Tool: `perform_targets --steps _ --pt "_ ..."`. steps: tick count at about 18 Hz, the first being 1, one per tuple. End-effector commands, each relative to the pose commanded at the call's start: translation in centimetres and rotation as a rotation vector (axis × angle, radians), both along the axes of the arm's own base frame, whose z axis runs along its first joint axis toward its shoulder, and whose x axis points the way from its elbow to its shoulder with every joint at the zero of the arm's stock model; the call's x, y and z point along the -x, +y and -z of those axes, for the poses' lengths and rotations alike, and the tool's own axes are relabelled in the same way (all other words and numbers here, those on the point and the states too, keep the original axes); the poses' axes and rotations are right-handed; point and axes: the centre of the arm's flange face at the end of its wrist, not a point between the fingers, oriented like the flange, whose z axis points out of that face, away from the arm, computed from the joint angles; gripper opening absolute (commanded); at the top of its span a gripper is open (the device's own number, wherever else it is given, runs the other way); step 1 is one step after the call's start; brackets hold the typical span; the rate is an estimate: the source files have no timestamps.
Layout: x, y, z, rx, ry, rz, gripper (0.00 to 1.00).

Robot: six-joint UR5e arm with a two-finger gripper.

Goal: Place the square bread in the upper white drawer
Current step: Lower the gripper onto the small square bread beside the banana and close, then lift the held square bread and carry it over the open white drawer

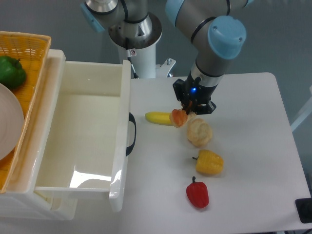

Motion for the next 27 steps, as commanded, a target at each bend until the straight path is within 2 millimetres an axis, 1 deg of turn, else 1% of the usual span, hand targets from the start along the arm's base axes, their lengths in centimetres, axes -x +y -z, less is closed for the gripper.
perform_targets --steps 2,4,5,6,8,11,13,15,17,19,20,24,27 --pt "0.0 0.4 0.1 -0.001 -0.005 -0.014 0.0" --pt "0.4 0.6 -0.1 0.005 -0.007 -0.063 0.0" --pt "0.2 0.9 -0.2 0.005 -0.007 -0.066 0.0" --pt "0.3 0.9 -0.6 0.001 0.001 -0.066 0.0" --pt "0.4 0.6 -0.8 0.006 -0.003 -0.086 0.0" --pt "0.7 0.0 -1.1 0.018 -0.013 -0.169 0.0" --pt "0.4 0.0 -1.6 0.016 -0.012 -0.203 0.0" --pt "-0.5 0.1 -3.3 -0.009 -0.012 -0.271 0.0" --pt "-1.1 0.2 -4.0 -0.031 -0.025 -0.304 0.0" --pt "-2.0 -0.1 -6.0 -0.059 -0.021 -0.36 0.0" --pt "-2.3 -0.1 -6.5 -0.074 -0.032 -0.396 0.0" --pt "-4.1 -0.4 -10.0 -0.169 -0.066 -0.485 0.0" --pt "-5.6 -0.3 -12.1 -0.219 -0.093 -0.538 0.0"
